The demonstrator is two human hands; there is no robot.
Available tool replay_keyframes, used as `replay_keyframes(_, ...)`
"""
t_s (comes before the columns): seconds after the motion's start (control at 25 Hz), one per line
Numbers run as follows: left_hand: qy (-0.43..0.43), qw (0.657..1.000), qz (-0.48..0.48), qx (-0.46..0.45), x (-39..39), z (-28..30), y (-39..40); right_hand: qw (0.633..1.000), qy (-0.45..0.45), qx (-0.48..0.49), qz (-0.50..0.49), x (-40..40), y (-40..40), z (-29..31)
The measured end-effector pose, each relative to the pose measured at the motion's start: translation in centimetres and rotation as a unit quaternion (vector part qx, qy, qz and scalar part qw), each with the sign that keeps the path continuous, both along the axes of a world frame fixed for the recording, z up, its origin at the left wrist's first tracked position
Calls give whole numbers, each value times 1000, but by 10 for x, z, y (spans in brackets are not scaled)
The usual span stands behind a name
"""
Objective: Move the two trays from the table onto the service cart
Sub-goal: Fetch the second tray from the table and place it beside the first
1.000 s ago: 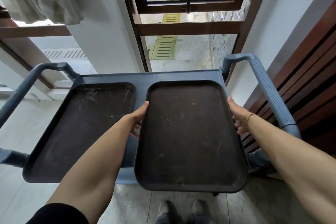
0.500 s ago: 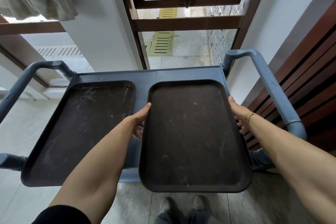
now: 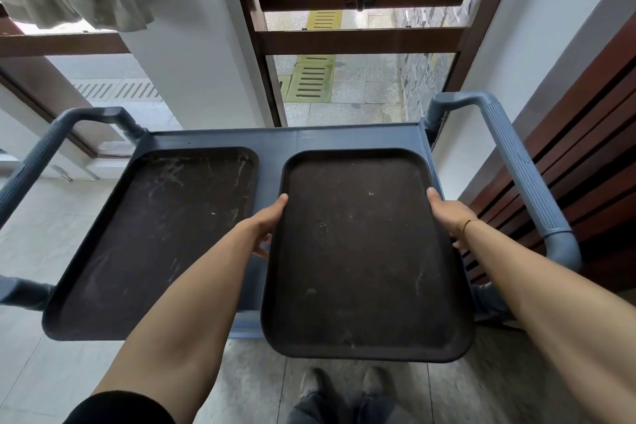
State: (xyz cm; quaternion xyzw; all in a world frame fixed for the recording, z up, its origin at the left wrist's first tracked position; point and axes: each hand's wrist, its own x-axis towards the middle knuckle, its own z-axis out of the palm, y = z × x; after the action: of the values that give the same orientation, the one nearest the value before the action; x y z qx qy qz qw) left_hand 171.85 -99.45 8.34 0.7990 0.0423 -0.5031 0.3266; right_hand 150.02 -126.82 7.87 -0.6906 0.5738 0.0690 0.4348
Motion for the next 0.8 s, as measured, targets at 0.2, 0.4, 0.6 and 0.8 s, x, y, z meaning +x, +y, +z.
replay_keyframes(0.2, -64, 997, 24, -25, -2, 2, 0, 989, 37, -105, 99, 2, -2, 4)
replay_keyframes(0.4, -176, 984, 14, -36, -1, 11, 7, 972, 2, -183, 148, 18, 7, 15)
replay_keyframes(0.6, -404, 913, -39, -45, -8, 26, 44, 939, -7, -231, 253, 43, 34, 27)
replay_keyframes(0.8, -465, 880, -87, 34, -9, 43, 107, 912, -40, -247, 327, 73, 85, 41)
